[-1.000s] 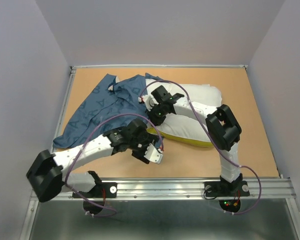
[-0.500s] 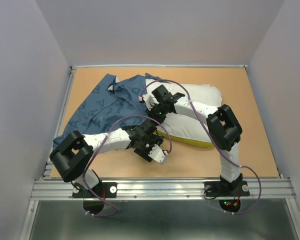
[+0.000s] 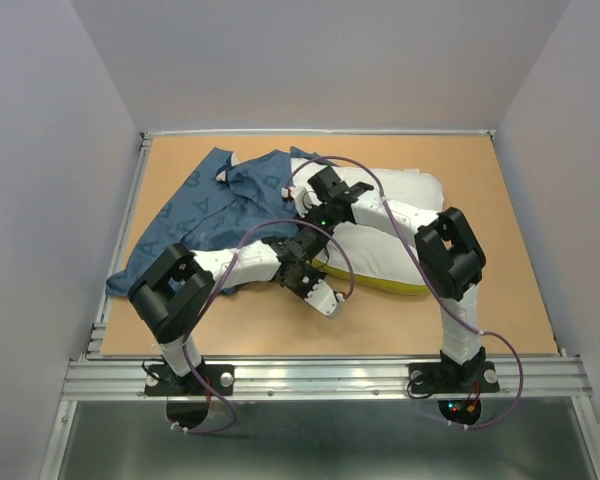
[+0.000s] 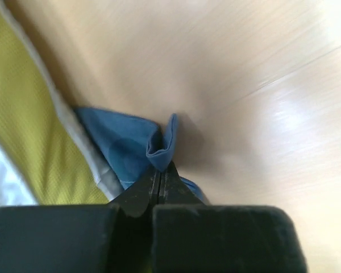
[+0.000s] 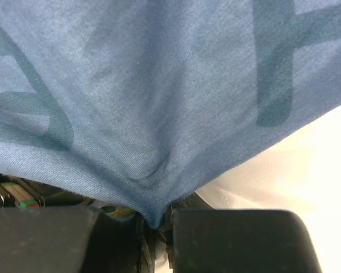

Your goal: Put the pillow into the pillowcase

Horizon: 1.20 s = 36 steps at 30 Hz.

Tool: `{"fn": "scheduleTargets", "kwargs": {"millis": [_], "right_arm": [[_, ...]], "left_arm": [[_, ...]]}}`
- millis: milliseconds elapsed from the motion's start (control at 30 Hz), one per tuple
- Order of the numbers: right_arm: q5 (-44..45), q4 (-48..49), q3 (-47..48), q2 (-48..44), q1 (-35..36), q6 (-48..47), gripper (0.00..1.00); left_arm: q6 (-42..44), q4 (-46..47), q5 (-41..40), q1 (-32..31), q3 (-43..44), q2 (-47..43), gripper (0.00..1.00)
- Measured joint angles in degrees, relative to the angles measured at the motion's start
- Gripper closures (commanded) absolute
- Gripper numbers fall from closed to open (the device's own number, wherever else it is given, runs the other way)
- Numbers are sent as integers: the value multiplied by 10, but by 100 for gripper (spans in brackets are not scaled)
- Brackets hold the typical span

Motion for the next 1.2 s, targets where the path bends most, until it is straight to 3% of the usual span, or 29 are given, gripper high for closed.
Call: {"fn": "scheduleTargets", "kwargs": {"millis": [100, 300, 533, 567, 633, 800, 900, 967, 1033, 1133, 1200], "right_arm": [[-12, -10, 14, 7, -3, 10, 100], [-71, -56, 87, 57, -5, 71, 99], [-115, -70, 109, 82, 1, 123, 99], [-118, -66, 105, 82, 1, 129, 99], [-124, -52, 90, 81, 0, 137, 99], [-149, 21, -1, 52, -5, 144, 100], [-160, 56, -80, -7, -12, 145, 98], [-166, 66, -129, -52, -16, 146, 75], [-173, 71, -158, -78, -19, 153, 37], [-185, 76, -181, -115, -20, 168, 19], [-180, 79, -185, -141, -20, 170, 18]], "left_arm": [[-10, -49, 24, -22, 31, 1, 100], [-41, -89, 40, -136, 129, -12, 100], [-75, -106, 56, -198, 146, -16, 98], [-83, -103, 58, -199, 145, -16, 72], [-106, -84, 61, -199, 137, -21, 52], [-205, -31, 110, -205, 132, -88, 29], [-291, -11, 150, -170, 130, -223, 20], [-338, 10, 145, -150, 129, -298, 13], [-397, 36, 126, -141, 127, -379, 12], [-476, 74, 86, -125, 132, -453, 13], [-531, 90, 58, -67, 157, -459, 16]]}}
